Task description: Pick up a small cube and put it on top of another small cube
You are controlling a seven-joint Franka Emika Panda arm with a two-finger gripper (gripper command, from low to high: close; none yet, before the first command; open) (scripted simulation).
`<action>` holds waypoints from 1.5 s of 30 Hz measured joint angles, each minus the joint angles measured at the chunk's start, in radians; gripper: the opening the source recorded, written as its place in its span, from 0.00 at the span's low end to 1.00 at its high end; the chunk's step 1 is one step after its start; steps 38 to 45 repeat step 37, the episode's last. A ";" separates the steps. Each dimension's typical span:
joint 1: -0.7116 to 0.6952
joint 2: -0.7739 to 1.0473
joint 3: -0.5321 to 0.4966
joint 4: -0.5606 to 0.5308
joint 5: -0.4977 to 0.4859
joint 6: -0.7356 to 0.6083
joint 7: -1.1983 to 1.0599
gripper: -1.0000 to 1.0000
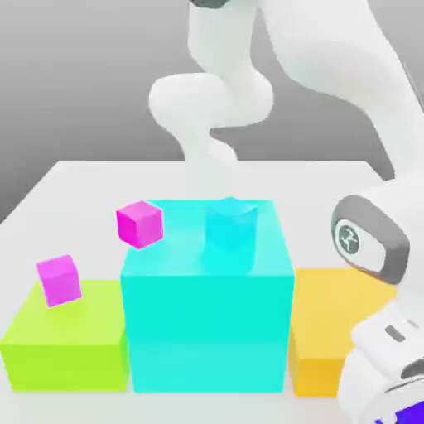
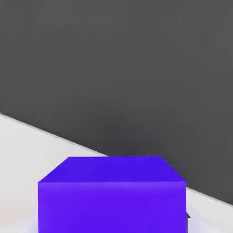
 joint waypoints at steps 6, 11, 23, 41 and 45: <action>-0.143 -0.163 -0.120 -0.132 0.097 -0.037 0.065 0.00; -0.279 -0.340 -0.246 -0.259 0.148 -0.084 0.186 0.00; -0.595 -0.690 -0.339 -0.516 0.088 -0.140 0.597 0.00; -0.599 -0.712 -0.332 -0.510 0.077 -0.167 0.611 1.00; -0.599 -0.712 -0.332 -0.510 0.077 -0.167 0.611 1.00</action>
